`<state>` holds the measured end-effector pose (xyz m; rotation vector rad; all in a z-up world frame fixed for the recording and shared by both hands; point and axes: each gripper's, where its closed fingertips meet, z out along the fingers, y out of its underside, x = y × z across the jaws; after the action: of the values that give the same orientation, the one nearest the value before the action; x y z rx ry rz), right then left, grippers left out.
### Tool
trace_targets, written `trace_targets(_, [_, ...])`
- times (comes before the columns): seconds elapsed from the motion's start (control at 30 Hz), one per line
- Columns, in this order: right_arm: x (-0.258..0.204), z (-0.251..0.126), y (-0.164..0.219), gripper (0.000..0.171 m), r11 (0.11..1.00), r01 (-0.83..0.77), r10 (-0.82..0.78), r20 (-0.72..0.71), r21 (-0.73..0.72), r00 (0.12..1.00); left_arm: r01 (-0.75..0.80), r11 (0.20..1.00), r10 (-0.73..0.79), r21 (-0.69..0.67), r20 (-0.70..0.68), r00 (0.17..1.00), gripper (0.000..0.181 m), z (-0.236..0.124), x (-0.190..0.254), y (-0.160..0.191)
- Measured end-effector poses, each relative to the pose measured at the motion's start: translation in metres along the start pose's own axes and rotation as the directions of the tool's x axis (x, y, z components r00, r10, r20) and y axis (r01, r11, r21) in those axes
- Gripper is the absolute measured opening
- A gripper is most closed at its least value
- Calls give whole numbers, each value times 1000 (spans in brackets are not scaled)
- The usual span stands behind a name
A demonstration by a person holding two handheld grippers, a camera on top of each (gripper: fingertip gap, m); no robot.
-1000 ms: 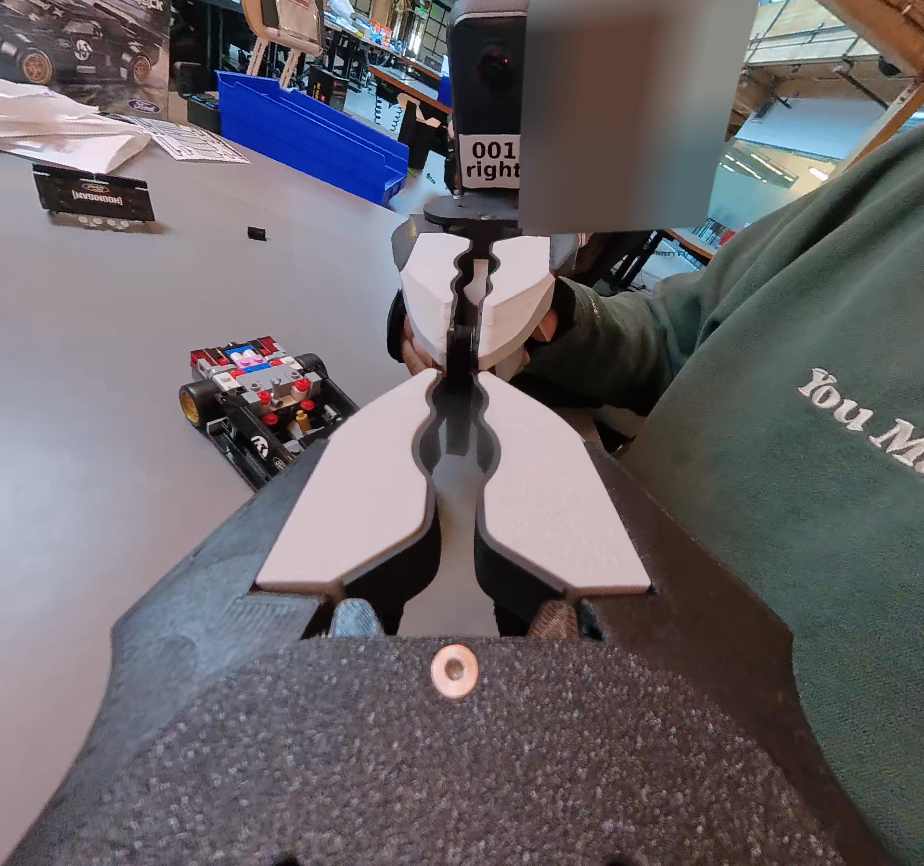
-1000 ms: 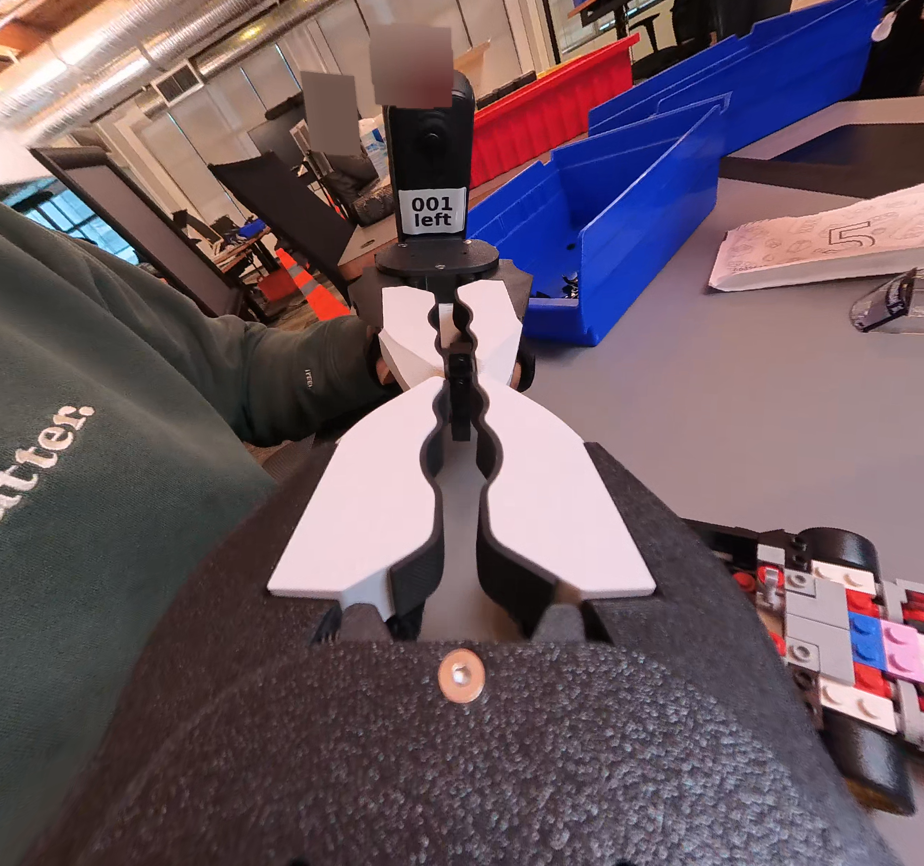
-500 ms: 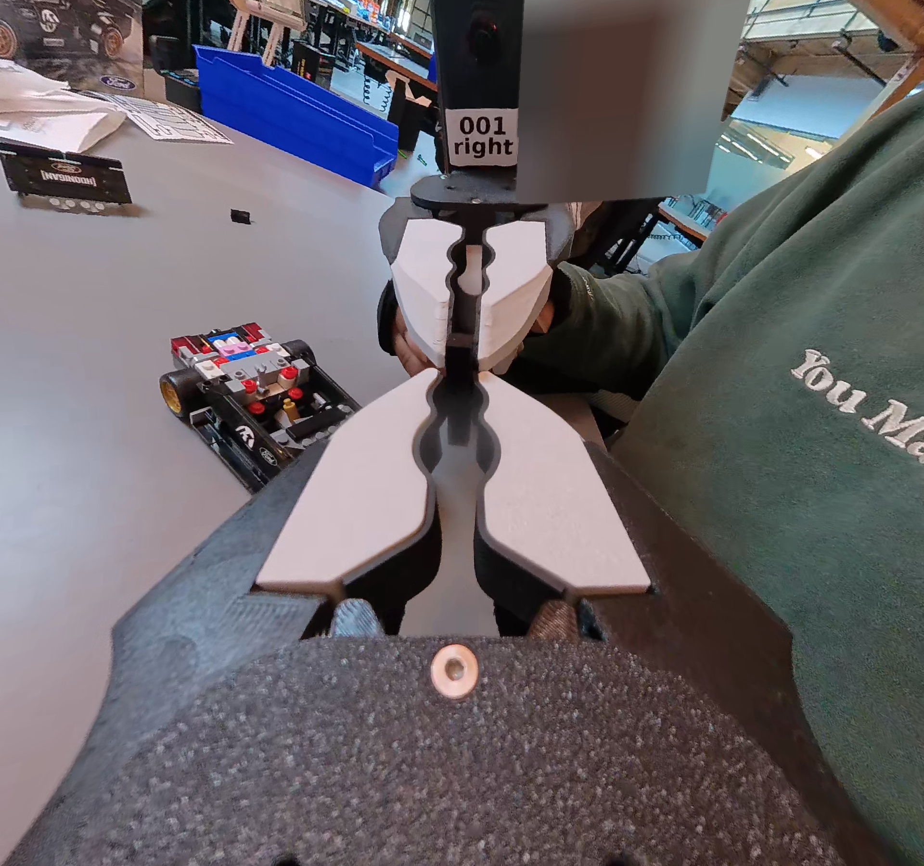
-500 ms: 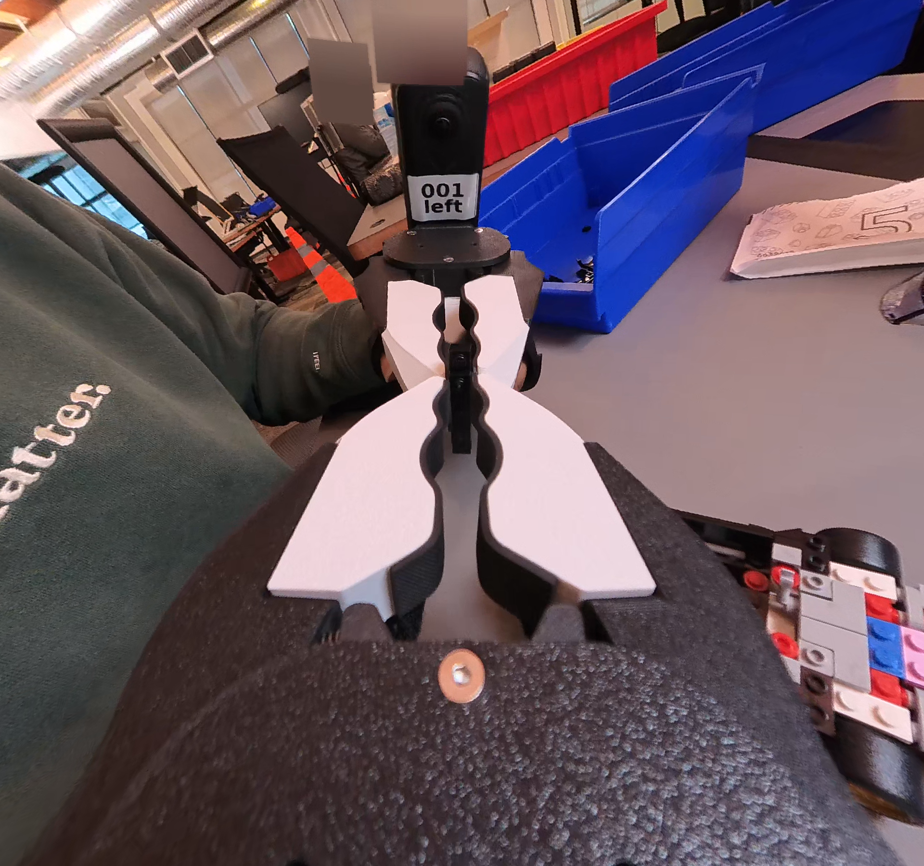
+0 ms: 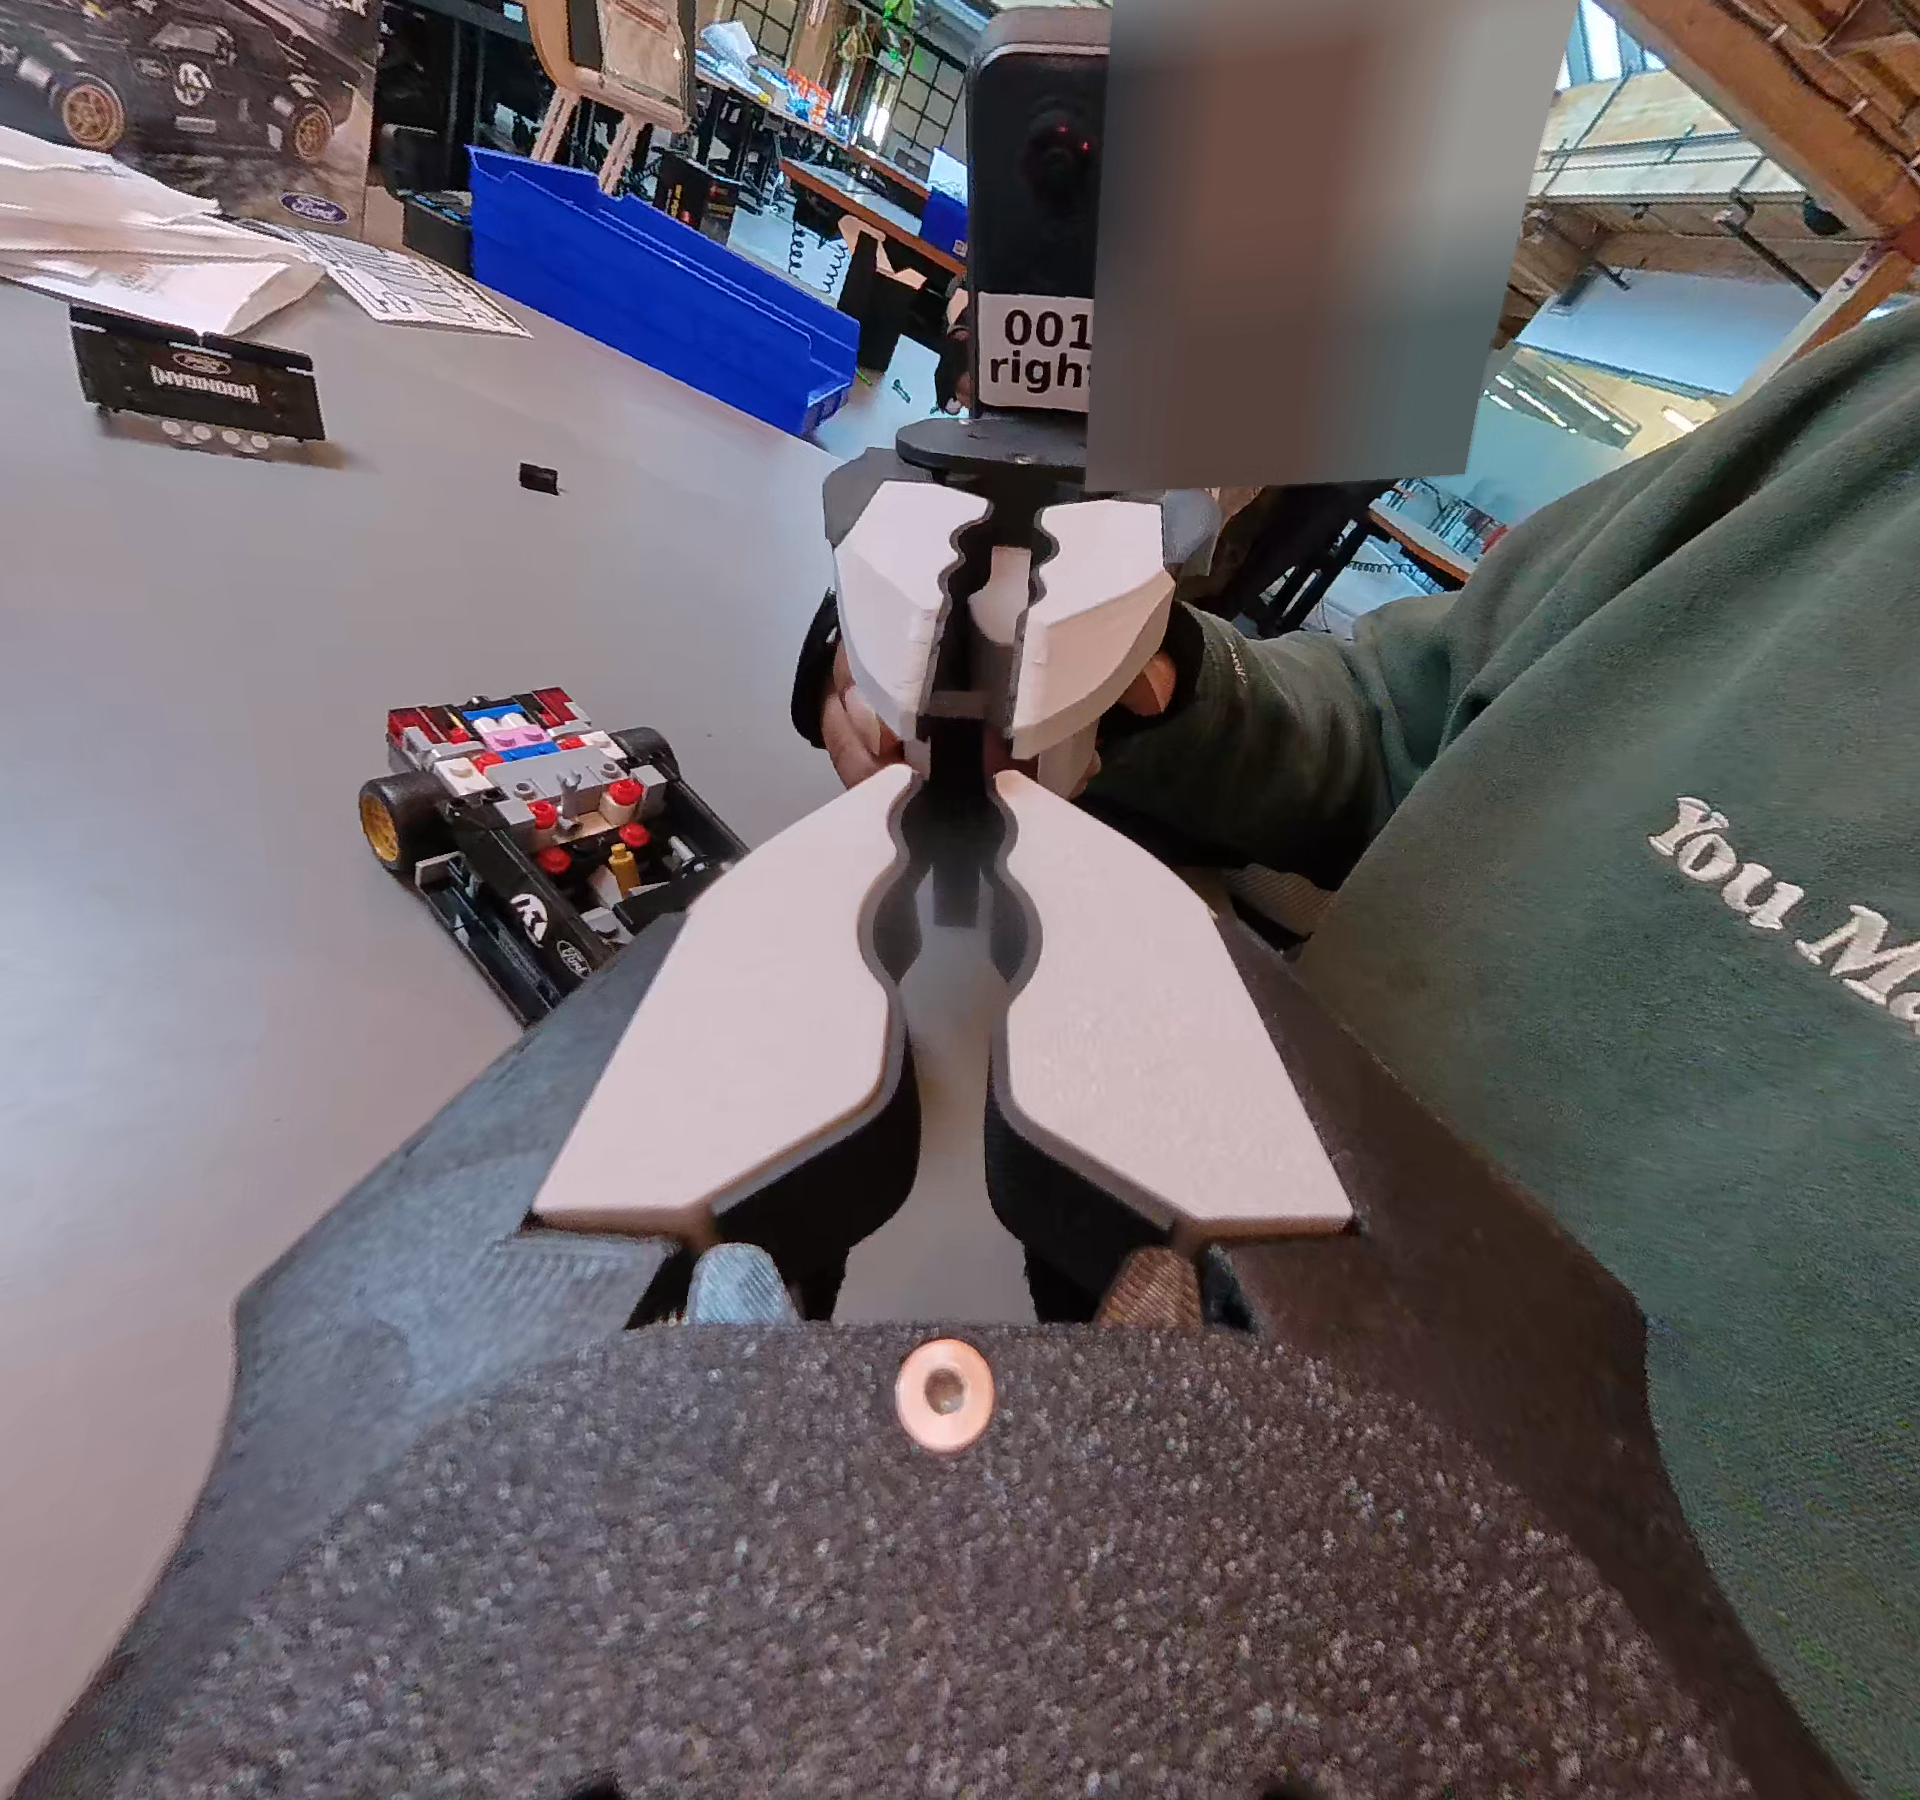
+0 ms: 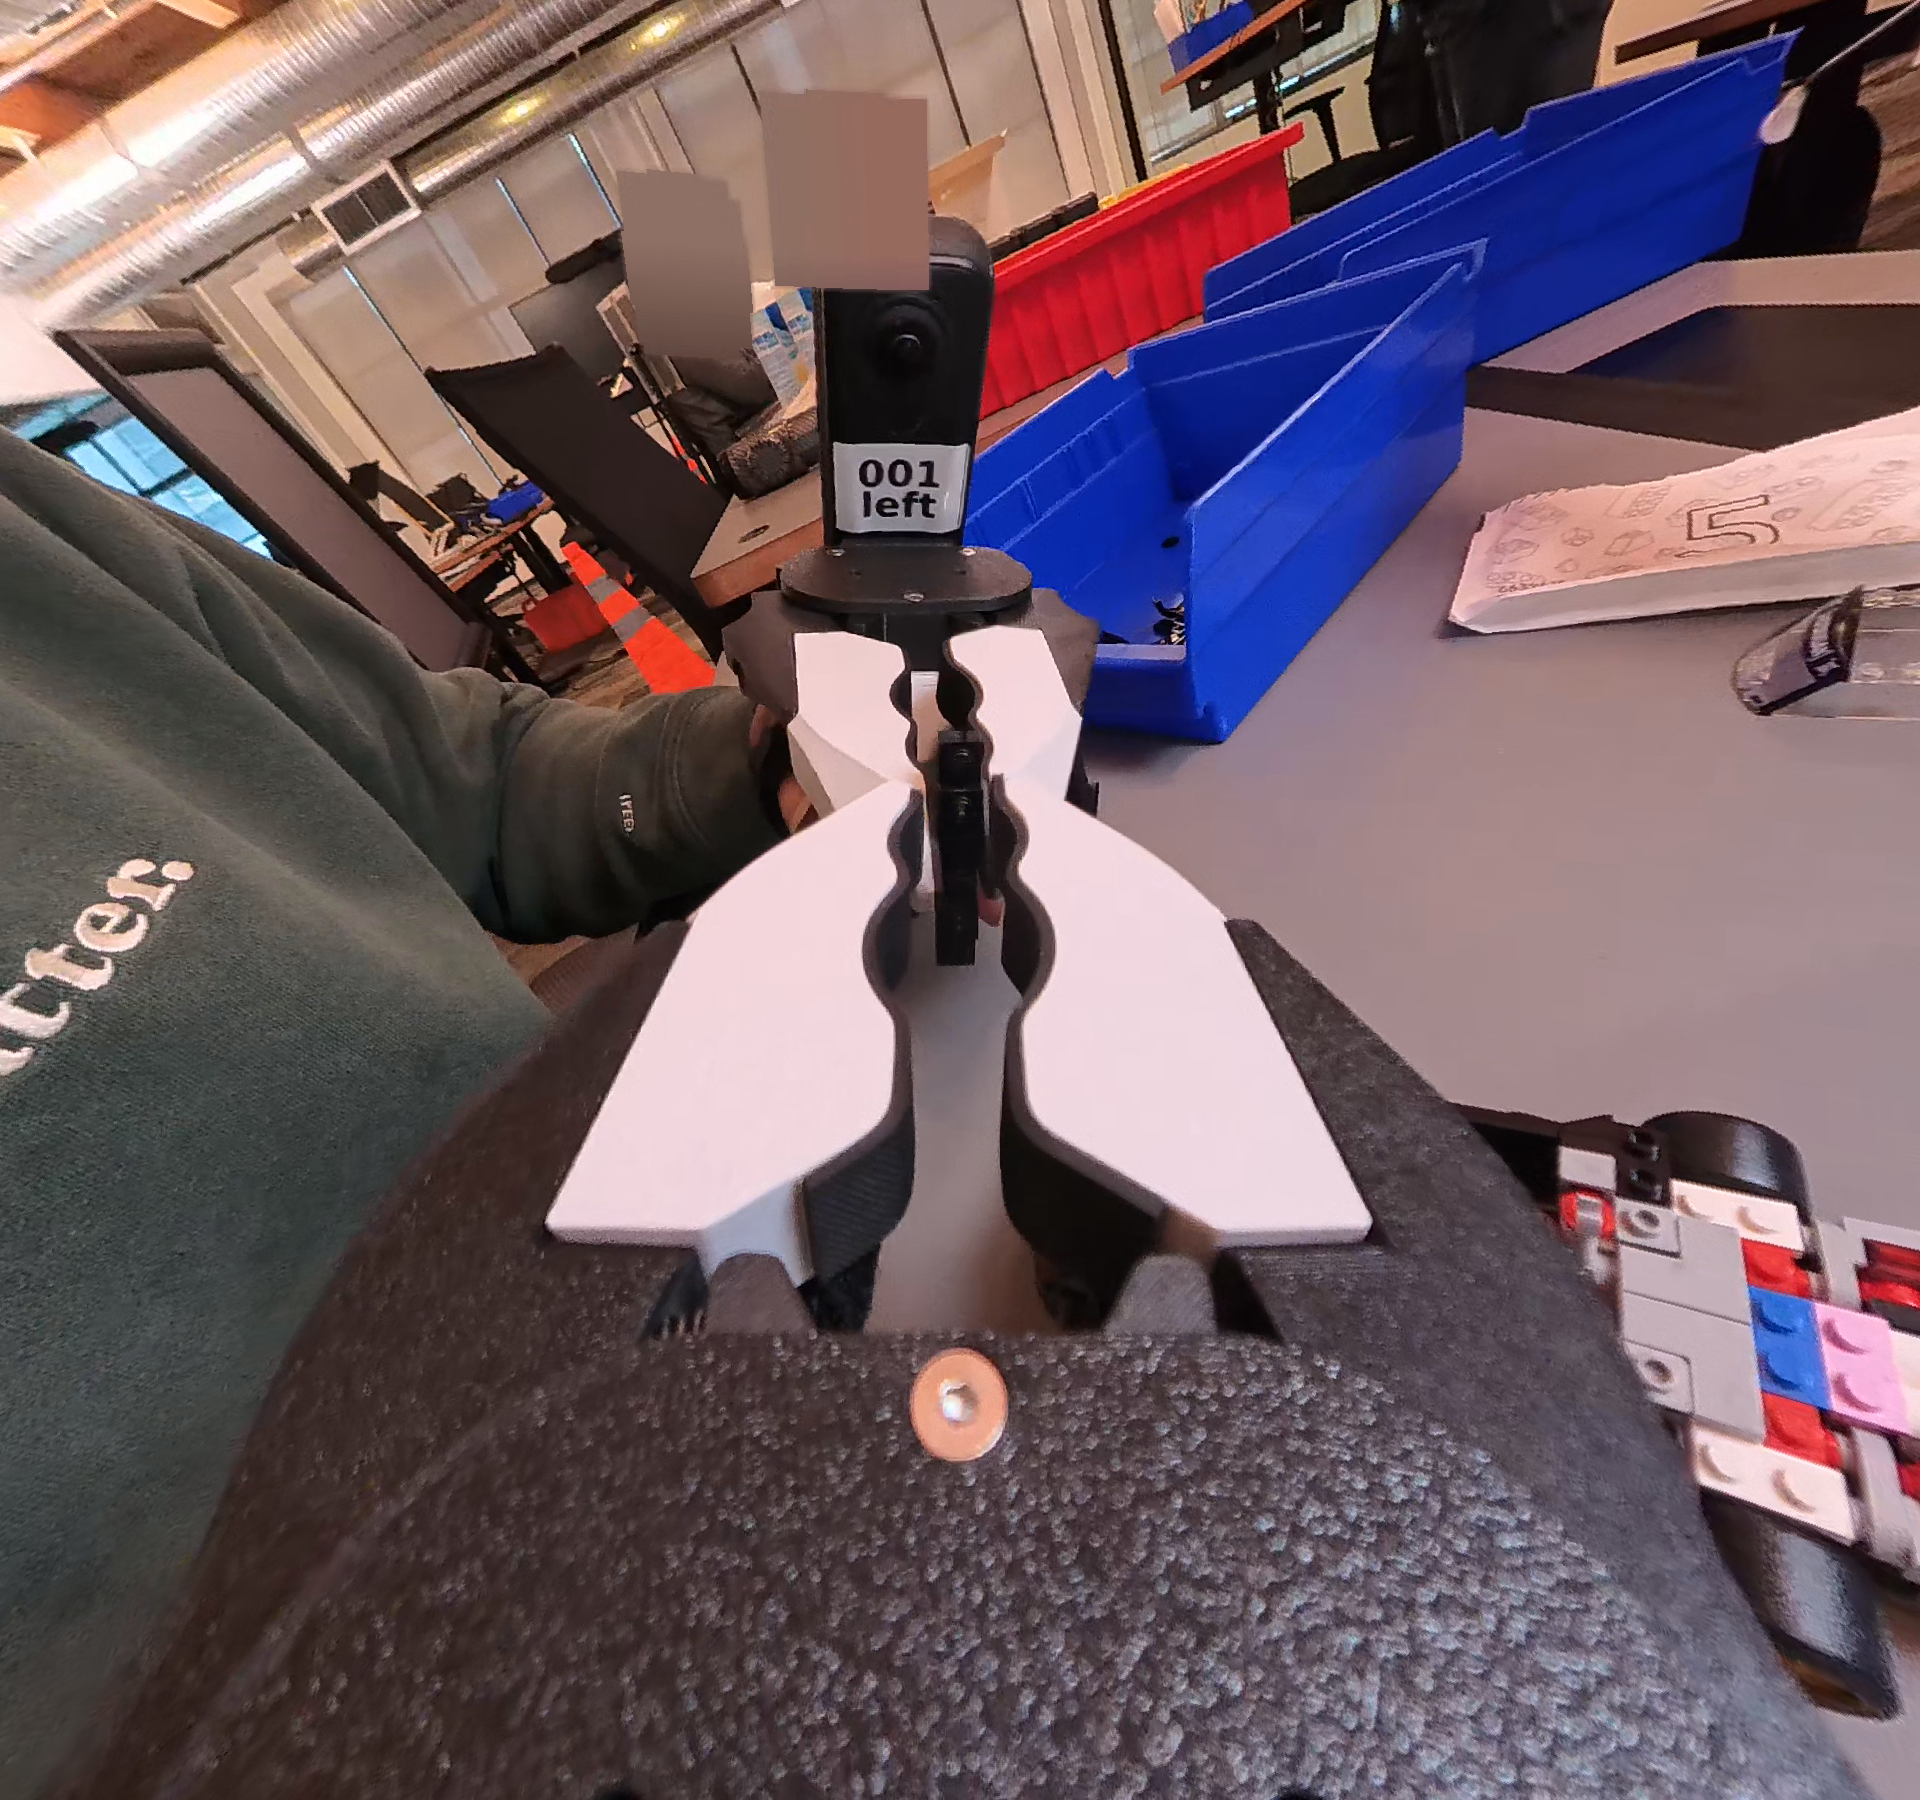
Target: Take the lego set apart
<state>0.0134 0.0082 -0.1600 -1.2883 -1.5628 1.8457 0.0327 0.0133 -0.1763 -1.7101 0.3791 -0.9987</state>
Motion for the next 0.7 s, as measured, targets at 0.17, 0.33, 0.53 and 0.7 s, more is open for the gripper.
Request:
trace_targets(0.17, [-2,2,4,8,1000,-10,10,14,-23,1000,-29,999,30,-23,6,1000,9,2,2,3])
trace_targets(0.33, [-3,0,6,8,998,-4,5,19,-57,1000,-29,999,29,-24,-1,1000,9,2,3,4])
trace_targets(0.53, [-8,-8,-2,8,998,-26,29,63,-49,998,2,999,-1,43,-35,999,9,-1,10,-10])
trace_targets(0.7, [-14,-11,-8,7,999,-26,29,107,-28,994,66,992,-56,111,-94,994,9,-2,17,-21])
